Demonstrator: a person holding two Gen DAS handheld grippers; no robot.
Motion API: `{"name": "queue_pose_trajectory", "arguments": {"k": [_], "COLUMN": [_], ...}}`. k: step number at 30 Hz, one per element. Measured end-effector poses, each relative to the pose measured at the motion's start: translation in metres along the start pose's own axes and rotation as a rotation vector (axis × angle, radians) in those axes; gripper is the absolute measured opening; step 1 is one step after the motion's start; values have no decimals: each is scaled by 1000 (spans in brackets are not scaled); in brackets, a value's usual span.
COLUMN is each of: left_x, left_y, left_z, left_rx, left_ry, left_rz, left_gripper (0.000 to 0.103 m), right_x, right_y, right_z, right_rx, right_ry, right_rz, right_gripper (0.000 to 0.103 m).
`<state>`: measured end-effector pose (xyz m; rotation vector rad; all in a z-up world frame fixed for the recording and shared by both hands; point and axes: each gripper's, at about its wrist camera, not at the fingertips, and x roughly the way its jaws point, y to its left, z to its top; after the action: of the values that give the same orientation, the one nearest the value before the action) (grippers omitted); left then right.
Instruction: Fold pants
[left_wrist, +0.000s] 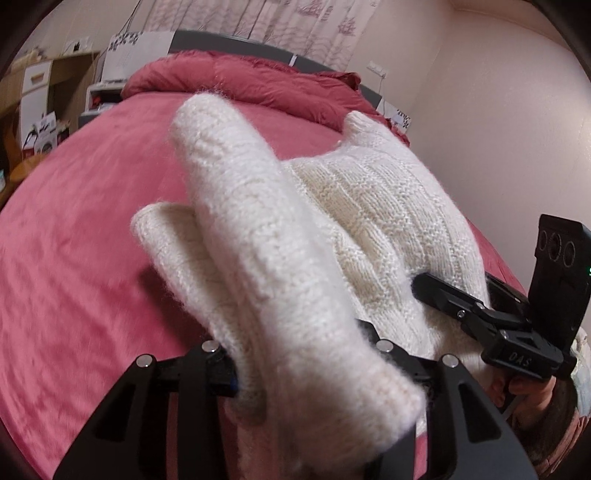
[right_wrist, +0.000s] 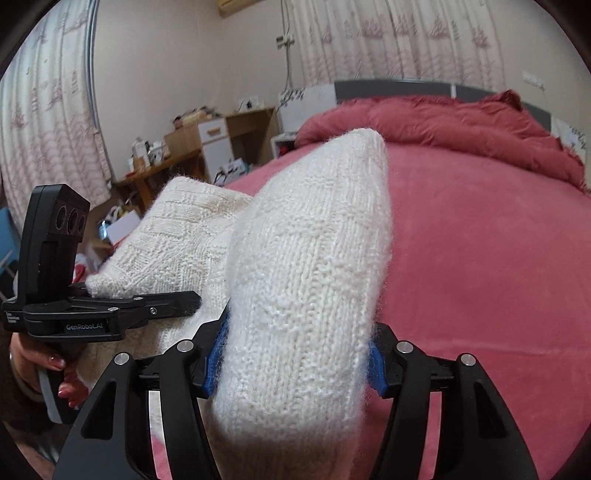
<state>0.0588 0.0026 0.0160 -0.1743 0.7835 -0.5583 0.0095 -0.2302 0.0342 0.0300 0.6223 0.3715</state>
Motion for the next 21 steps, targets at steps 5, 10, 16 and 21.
{"name": "queue_pose_trajectory", "arguments": {"k": [5, 10, 16, 21], "left_x": [14, 21, 43, 76], "left_y": [-27, -44, -49, -47], "left_z": [32, 50, 61, 74], "left_rx": [72, 102, 149, 142], "left_ry": [-40, -96, -146, -126], "left_rz": [15, 21, 43, 54], "left_gripper": [41, 41, 41, 41], "right_x": [-13, -24, -20, 4], "right_y": [-24, -41, -72, -93], "right_z": [11, 23, 37, 50], "right_rx": [39, 39, 79, 84], "right_ry": [-67, -149, -207, -187], "right_rz": [-40, -98, -131, -153], "right_gripper": [59, 59, 59, 59]}}
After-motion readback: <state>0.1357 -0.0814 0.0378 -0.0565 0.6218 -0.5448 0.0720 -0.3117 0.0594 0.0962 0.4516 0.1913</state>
